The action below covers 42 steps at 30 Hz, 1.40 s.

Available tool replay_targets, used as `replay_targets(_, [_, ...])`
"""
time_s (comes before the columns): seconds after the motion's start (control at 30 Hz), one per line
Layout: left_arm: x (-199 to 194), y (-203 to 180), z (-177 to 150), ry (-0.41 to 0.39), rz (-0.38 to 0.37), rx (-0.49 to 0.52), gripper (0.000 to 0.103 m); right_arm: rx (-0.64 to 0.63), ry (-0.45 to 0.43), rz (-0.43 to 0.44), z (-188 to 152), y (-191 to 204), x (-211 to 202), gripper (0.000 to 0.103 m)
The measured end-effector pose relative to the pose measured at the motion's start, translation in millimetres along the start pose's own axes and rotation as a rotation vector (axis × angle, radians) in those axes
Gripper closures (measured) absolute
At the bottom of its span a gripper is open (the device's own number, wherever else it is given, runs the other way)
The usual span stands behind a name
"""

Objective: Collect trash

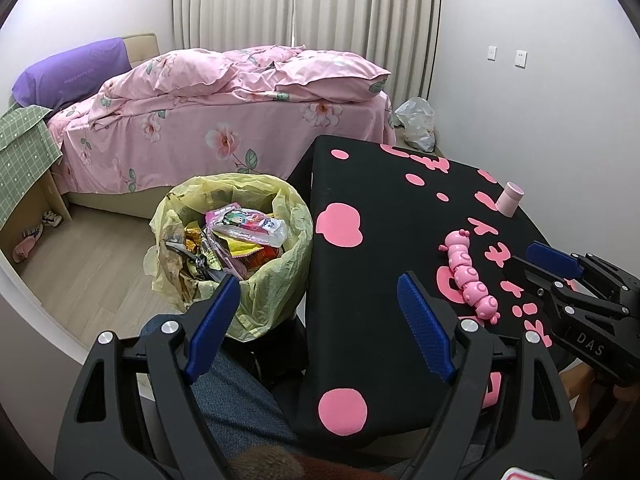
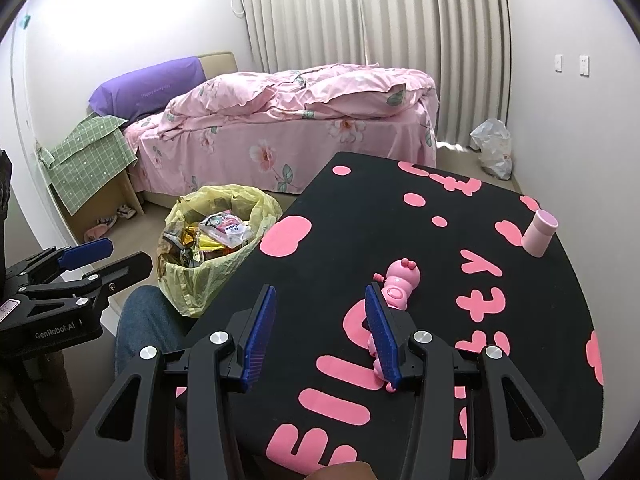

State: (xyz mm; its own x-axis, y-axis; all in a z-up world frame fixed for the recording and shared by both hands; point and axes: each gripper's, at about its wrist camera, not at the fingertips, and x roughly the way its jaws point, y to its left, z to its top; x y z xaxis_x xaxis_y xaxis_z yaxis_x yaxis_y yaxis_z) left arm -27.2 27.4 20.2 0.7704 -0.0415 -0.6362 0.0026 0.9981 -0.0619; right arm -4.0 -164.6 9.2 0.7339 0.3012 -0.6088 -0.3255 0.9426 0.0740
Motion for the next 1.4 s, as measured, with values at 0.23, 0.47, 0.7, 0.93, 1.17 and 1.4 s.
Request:
replay_targets(0.23, [0.0,1.9,0.4,0.004,-0.014,0.003,0.026,0.001,0.001,0.000,0.2,-0.3,-0.1,0.059])
replay_targets(0.47, [-0.6,3.2,0.5,0.002,-0.019,0.009,0.026,0.002,0.005,0.002,0.5,-0.5,0.2,0.059])
replay_targets(0.7, [-1.8,2.7,1.3,-0.005,-0.015,0.015,0.026,0.002,0.005,0.001,0.2,-0.4,0.5,0.059])
replay_targets(0.93, [-2.6,4.2,1.1,0.003,-0.038,0.009,0.026,0.001,0.005,0.002,0.1,-0.9,0.6,0.059])
replay_targets(1.17, [-2.0,5.8,0.7,-0.004,-0.024,0.022,0.026,-0.002,0.002,-0.004,0.1,-1.4,1.0,0.059])
replay_targets(1.4, [6.4,0.5,-0.3,0.001,-0.017,0.038,0.026,-0.007,0.005,-0.022,-1.7,-2.8,2.8,0.059])
